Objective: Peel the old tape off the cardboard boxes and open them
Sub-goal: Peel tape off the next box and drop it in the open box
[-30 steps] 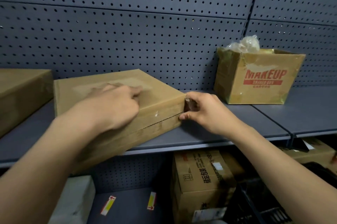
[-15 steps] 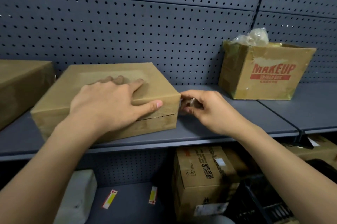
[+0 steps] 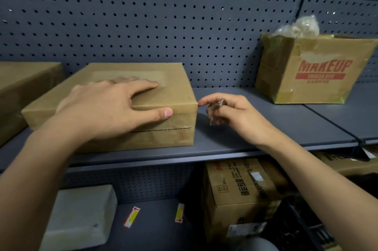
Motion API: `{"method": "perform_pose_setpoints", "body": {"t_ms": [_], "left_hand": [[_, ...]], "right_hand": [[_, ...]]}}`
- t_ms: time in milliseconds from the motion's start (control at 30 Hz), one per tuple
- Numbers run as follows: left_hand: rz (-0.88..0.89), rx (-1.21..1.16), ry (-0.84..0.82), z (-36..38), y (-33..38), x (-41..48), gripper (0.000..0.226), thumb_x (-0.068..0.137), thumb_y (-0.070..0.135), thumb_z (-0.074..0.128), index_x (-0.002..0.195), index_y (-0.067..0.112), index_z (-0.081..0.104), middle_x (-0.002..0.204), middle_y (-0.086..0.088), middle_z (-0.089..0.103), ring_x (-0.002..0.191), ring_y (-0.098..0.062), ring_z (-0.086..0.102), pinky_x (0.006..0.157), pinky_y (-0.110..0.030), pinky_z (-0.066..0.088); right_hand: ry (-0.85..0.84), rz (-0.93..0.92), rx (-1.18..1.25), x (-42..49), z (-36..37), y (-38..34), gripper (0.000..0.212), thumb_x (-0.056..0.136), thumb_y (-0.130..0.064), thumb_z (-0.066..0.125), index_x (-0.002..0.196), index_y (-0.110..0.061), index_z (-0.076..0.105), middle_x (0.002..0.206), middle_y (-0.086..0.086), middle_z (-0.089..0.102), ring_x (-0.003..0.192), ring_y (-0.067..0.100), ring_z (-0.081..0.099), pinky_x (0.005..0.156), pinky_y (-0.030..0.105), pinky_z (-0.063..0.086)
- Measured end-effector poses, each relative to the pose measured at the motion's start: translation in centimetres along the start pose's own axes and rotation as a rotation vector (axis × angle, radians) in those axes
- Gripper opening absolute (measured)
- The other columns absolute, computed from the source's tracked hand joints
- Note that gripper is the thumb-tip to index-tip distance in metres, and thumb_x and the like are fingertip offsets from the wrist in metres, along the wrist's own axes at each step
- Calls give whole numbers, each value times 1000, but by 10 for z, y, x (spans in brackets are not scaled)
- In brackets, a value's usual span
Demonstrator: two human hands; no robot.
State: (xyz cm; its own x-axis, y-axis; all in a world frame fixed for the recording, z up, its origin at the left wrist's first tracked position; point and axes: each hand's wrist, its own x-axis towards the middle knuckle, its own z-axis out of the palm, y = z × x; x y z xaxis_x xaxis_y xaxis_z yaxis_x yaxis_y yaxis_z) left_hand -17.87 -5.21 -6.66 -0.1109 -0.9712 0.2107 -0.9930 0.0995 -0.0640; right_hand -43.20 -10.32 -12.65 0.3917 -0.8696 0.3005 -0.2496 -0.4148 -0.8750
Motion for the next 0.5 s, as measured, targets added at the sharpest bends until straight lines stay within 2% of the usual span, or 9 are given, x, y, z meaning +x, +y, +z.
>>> {"method": "perform_pose_setpoints", "body": {"t_ms": [100,167,233,367,500], "left_hand": [[7,-52,4,1,-8,2,102,42,109,1,136,73,14,155,30,28,137,-23,43,104,-48,42],[13,-81,-5,1,-13,3,99,42,110,5,134,75,16,154,32,27,139,-22,42,107,-50,40],[9,-102,-19,0,-16,3,96,41,110,8,131,78,16,153,34,27,140,-21,41,108,-51,39],[17,-146,-8,-1,-20,4,90,39,110,15,125,83,18,150,38,28,139,-19,41,106,-47,38],[25,-194,-2,-1,-24,4,87,38,110,20,121,86,21,147,41,28,139,-14,40,105,-44,36]], "right_hand": [[-15,-10,-54,0,0,0,17,90,-23,65,105,-21,71,69,-1,54,67,11,48,67,21,40],[8,-28,-184,0,-1,3,24,85,-24,78,108,-20,71,63,-5,48,58,7,41,58,18,34],[74,-30,-223,1,-2,7,23,83,-21,79,106,-19,72,59,-6,45,54,6,36,54,17,32],[129,-33,-274,3,-3,13,7,93,-23,69,97,-23,74,67,17,60,58,10,43,58,27,35],[214,-44,-259,4,0,12,9,95,-20,65,90,-21,73,77,14,67,62,8,47,61,25,37]]}}
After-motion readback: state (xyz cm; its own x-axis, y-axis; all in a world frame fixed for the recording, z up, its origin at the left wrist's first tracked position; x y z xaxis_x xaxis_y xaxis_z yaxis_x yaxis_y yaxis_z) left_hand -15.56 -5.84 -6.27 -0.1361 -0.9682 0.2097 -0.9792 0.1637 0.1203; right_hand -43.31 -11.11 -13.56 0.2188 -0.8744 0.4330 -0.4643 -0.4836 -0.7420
